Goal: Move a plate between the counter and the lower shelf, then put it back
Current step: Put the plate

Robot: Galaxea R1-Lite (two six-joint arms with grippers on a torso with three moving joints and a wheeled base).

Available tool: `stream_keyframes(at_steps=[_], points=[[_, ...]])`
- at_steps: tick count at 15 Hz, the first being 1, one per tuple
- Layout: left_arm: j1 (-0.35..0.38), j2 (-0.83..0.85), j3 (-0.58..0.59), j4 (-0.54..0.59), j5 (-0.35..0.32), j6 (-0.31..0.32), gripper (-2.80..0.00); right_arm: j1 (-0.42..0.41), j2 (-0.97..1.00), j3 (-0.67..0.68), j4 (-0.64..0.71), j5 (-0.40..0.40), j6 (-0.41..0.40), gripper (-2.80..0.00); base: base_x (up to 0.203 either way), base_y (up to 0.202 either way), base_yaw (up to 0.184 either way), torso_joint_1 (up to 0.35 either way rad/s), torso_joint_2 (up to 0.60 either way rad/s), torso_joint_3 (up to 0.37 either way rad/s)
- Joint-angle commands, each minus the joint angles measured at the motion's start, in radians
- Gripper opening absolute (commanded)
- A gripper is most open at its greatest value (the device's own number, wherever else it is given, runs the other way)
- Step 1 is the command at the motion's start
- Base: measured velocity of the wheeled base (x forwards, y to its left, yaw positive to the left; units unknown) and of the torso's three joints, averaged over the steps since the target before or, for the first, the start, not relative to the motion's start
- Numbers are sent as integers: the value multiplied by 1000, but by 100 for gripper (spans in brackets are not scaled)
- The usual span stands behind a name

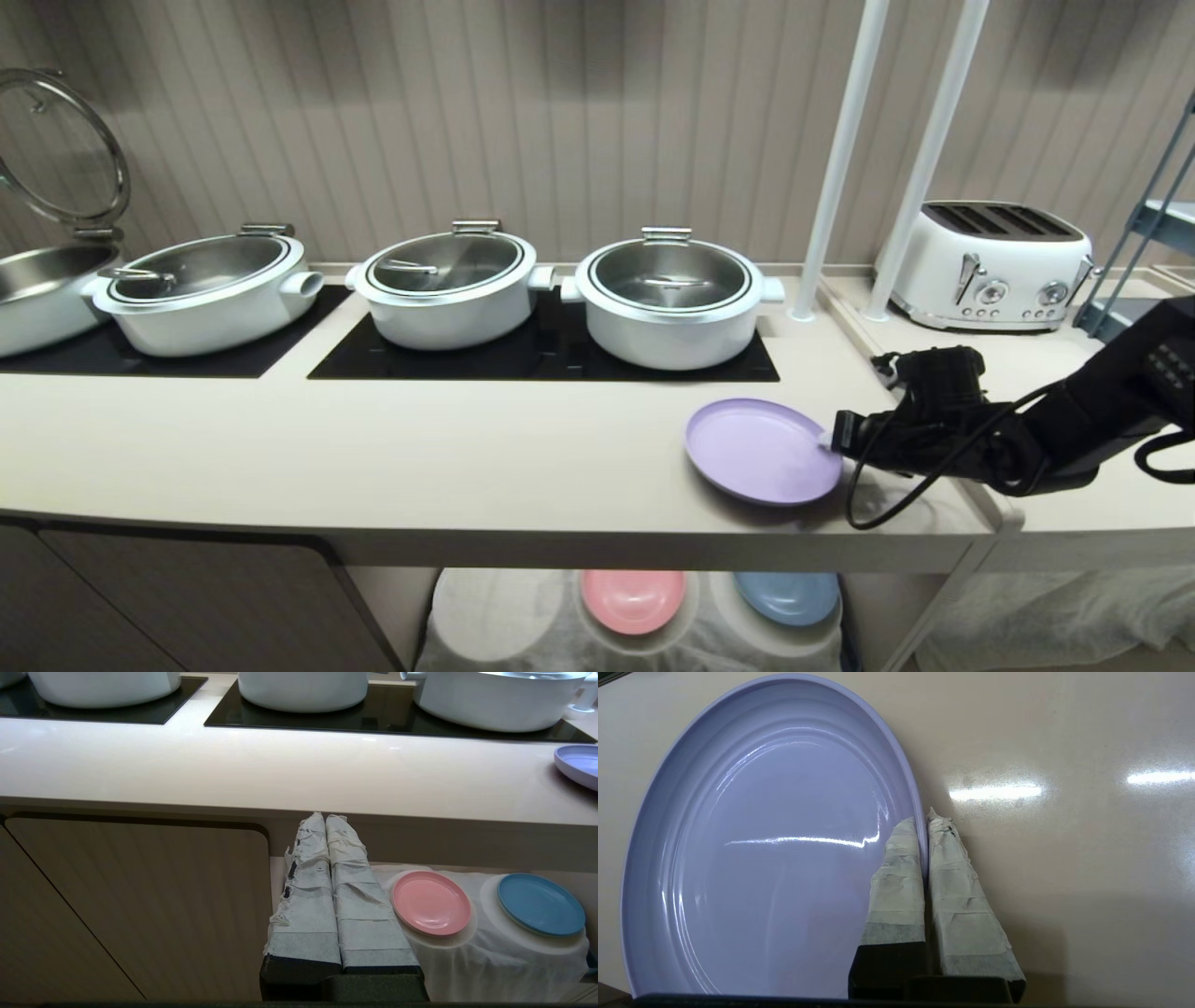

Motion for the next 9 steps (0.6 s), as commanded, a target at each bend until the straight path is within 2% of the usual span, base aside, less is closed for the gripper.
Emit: stream_keyframes(at_steps=[1,9], points=[[1,1,0,0,0,-1,-280,0,6,1,-3,2,2,-280,0,0,0,0,0,0],[1,1,0,0,0,-1,-280,0,3,0,-5,2,-1,-280,0,0,0,0,0,0]])
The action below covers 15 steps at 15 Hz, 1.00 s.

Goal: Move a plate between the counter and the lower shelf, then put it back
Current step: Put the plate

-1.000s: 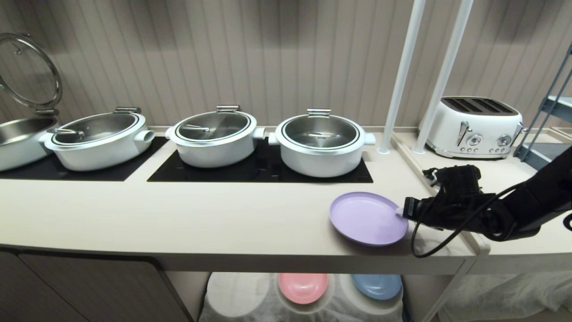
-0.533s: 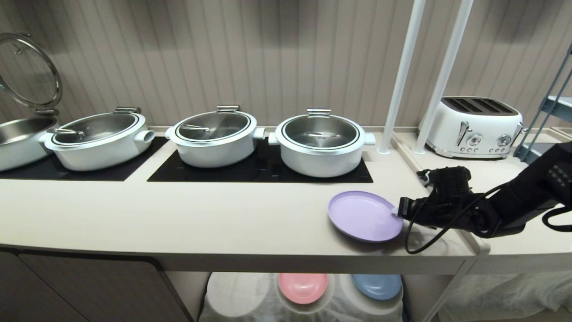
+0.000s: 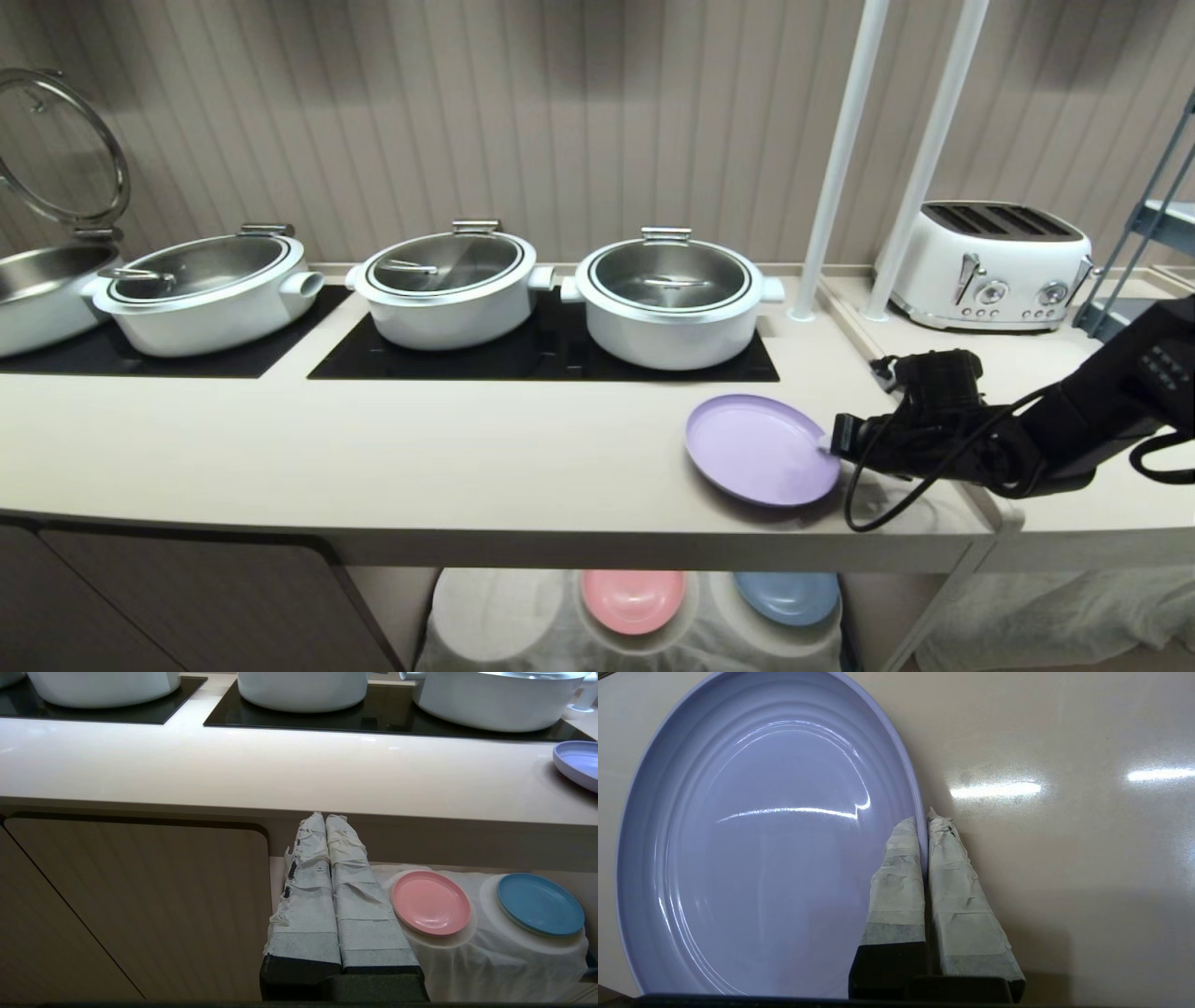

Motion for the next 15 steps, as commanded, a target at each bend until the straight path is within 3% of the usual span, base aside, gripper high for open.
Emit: stream_keyframes(at_steps=[1,14,15], points=[[1,1,0,0,1,0,-280,0,-6,-2,-3,2,3,-280,0,0,0,0,0,0],[0,1,0,0,1,0,-280,0,-13,3,5,1,-5,-280,0,0,0,0,0,0],[1,1,0,0,1,-1,-280,0,-13,3,3,1,-5,-96,0,0,0,0,0,0]])
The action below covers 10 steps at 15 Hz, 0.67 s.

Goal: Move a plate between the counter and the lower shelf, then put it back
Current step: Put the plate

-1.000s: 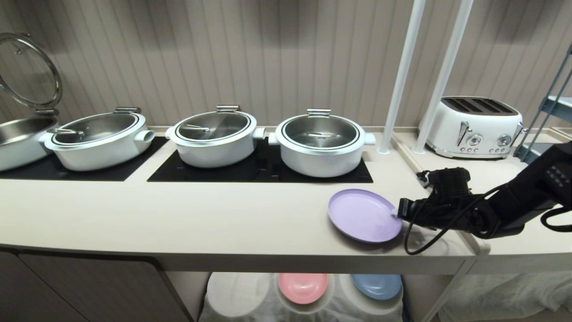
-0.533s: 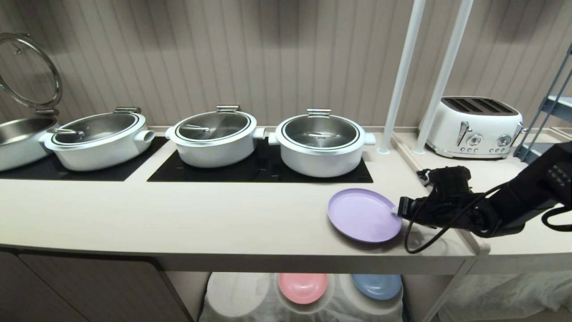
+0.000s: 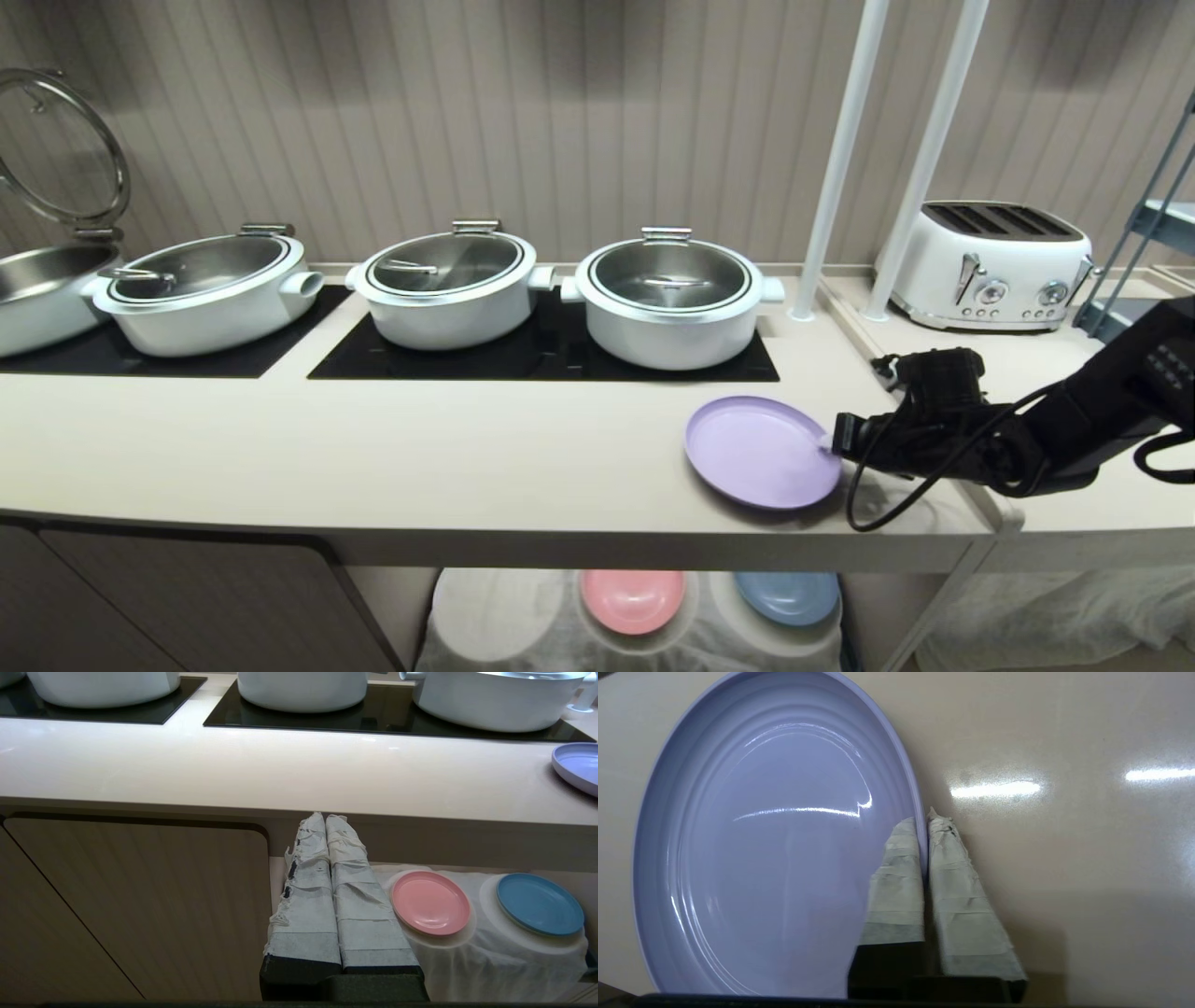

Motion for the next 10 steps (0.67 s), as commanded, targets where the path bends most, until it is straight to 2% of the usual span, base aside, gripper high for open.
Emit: stream_keyframes(at_steps=[1,10], points=[[0,1,0,0,1,0,-280,1,-4,1,-6,2,1,0,0,0,0,0,0,0],[0,1,0,0,1,0,-280,2,-34,-5,-16,2,0,0,0,0,0,0,0,0]])
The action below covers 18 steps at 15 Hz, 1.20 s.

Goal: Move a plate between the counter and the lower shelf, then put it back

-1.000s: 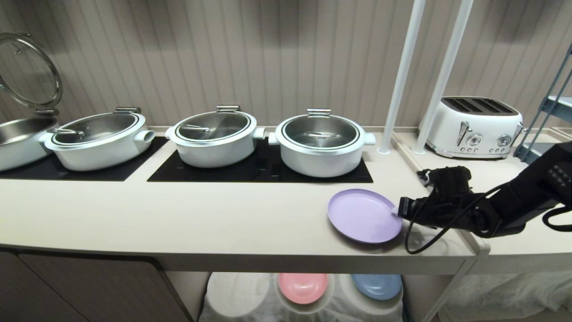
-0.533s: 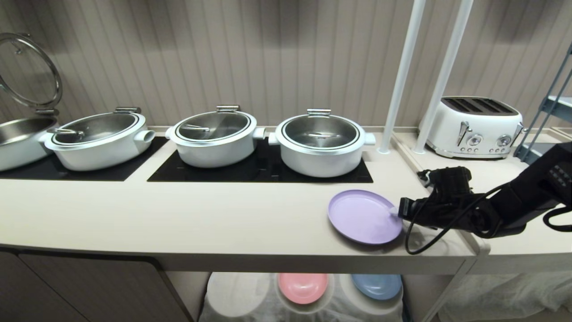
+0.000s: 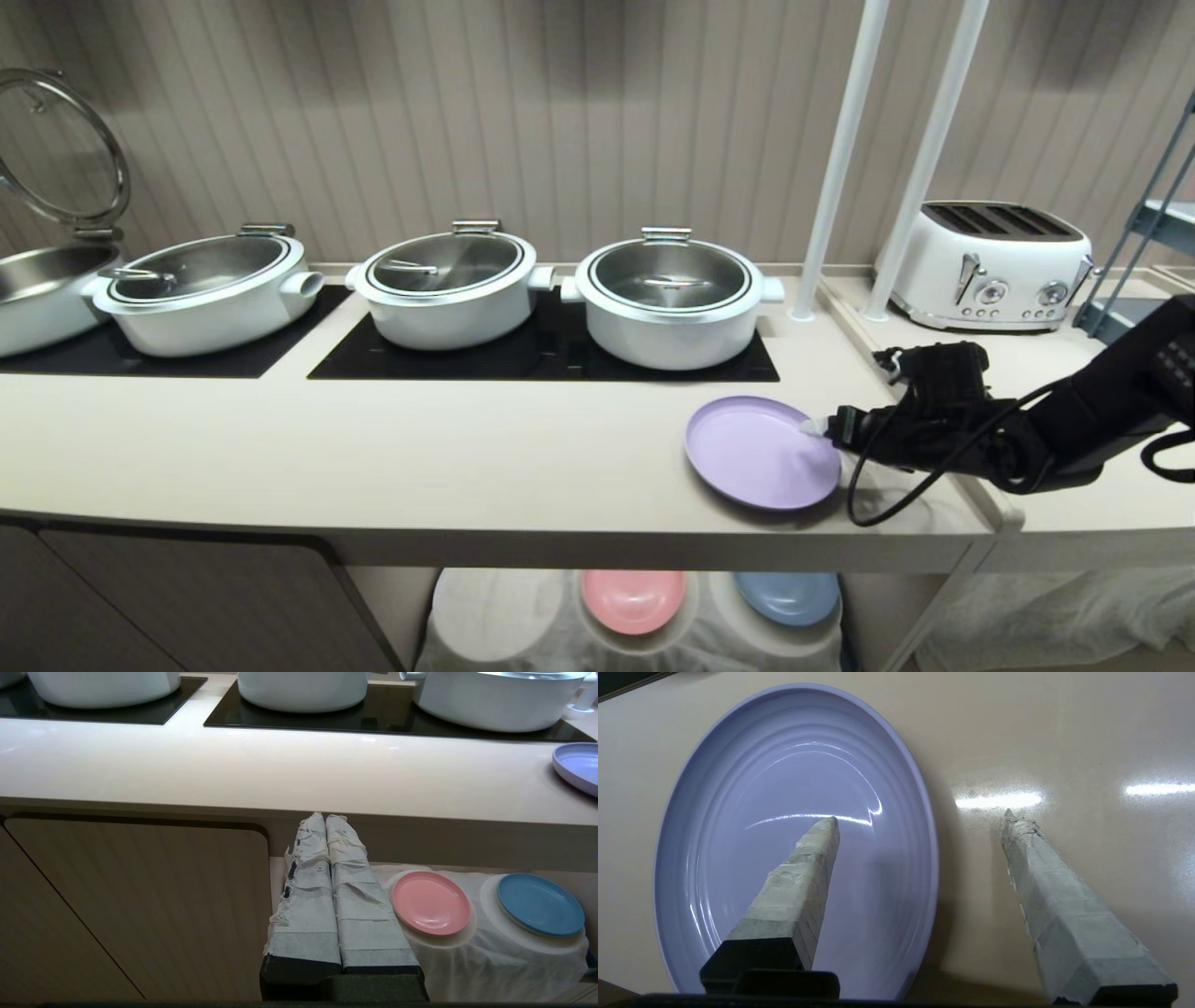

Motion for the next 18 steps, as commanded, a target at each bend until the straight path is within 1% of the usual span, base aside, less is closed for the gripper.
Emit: stream_keyframes(at_steps=[1,6,8,12,15,18], points=[[1,1,0,0,0,-1,-280,2,-25,-1,-4,2,1,0,0,0,0,0,0,0],[0,1,0,0,0,-1,-280,2,-76,-17,-1,0,-4,0,0,0,0,0,0,0],[1,1,0,0,0,-1,-280,2,-99,-20,-3,1,-36,0,0,0,0,0,0,0],[0,1,0,0,0,-1,-280,3,-160,-38,4,2,-52,0,0,0,0,0,0,0],[0,1,0,0,0,-1,-280,6,-207,-29,8,2,-118,0,0,0,0,0,0,0],[0,1,0,0,0,-1,-280,11,-270,-16,16,2,-132,0,0,0,0,0,0,0]])
